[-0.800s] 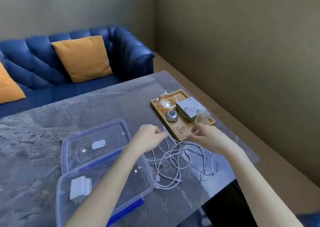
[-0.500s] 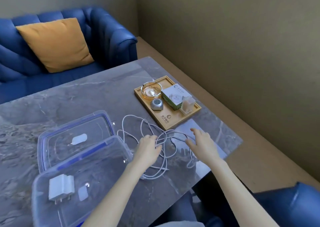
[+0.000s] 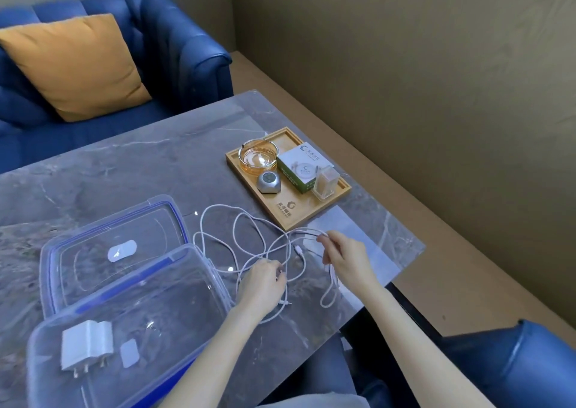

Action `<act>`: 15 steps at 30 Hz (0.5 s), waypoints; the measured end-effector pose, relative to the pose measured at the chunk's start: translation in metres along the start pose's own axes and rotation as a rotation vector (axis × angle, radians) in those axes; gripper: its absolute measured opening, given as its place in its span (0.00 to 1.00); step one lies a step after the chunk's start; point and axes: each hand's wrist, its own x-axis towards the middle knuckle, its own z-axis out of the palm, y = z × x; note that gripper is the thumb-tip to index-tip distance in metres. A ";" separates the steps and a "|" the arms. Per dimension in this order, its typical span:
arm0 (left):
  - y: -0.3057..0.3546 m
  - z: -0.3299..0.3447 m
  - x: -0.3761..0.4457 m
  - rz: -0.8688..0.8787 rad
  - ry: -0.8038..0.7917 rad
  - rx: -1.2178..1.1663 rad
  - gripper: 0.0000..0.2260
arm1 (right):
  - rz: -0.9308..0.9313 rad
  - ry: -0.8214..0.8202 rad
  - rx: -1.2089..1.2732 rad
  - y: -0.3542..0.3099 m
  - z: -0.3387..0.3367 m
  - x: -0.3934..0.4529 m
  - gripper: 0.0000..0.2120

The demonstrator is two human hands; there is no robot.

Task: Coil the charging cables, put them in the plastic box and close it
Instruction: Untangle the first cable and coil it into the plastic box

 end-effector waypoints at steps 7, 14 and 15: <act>0.002 -0.017 0.005 -0.031 -0.040 -0.258 0.13 | -0.137 0.054 0.295 -0.044 -0.033 0.011 0.08; 0.006 -0.030 0.007 -0.037 0.049 -0.456 0.15 | -0.131 -0.063 0.534 -0.058 -0.039 0.022 0.07; 0.008 -0.033 0.007 -0.013 0.063 -0.465 0.16 | -0.128 -0.089 0.536 -0.059 -0.040 0.022 0.07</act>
